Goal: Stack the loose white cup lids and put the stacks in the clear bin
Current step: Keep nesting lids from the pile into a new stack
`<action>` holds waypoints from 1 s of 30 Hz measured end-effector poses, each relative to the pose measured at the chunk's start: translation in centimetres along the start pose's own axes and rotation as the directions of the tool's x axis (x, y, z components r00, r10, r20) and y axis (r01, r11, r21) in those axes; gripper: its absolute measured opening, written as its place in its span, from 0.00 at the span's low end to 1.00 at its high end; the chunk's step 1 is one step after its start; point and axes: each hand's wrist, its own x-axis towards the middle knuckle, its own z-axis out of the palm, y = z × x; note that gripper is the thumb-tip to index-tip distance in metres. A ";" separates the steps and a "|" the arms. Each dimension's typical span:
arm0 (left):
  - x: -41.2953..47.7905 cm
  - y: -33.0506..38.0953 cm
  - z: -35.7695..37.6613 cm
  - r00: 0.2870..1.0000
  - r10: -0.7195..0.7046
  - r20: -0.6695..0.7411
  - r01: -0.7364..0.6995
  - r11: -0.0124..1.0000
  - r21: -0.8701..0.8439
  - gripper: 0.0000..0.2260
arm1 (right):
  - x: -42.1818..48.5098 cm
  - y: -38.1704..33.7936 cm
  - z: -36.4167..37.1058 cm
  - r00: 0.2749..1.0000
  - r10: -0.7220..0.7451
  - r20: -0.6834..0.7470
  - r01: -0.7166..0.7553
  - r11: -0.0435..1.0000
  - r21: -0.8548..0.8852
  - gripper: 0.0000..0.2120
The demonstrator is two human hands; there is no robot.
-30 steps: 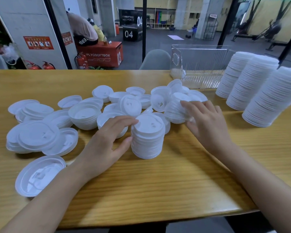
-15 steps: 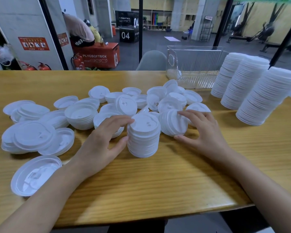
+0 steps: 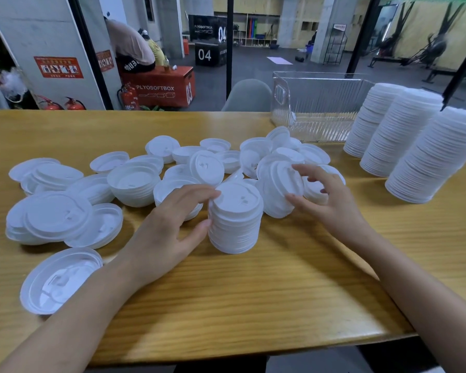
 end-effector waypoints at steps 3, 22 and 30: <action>0.0 0.1 -0.1 1.000 -0.006 0.003 0.006 1.000 -0.012 0.19 | 0.3 -1.2 -0.1 0.999 0.023 -0.026 -0.020 0.994 0.104 0.22; -0.2 0.3 -0.4 0.994 0.026 -0.105 -0.025 1.000 0.013 0.19 | 0.0 -6.2 2.7 0.956 -0.152 0.251 0.112 0.980 0.167 0.14; -0.2 0.6 -0.4 0.998 0.042 -0.047 -0.042 0.999 -0.008 0.18 | -0.4 -5.6 2.8 0.954 -0.174 0.245 0.145 0.981 0.132 0.16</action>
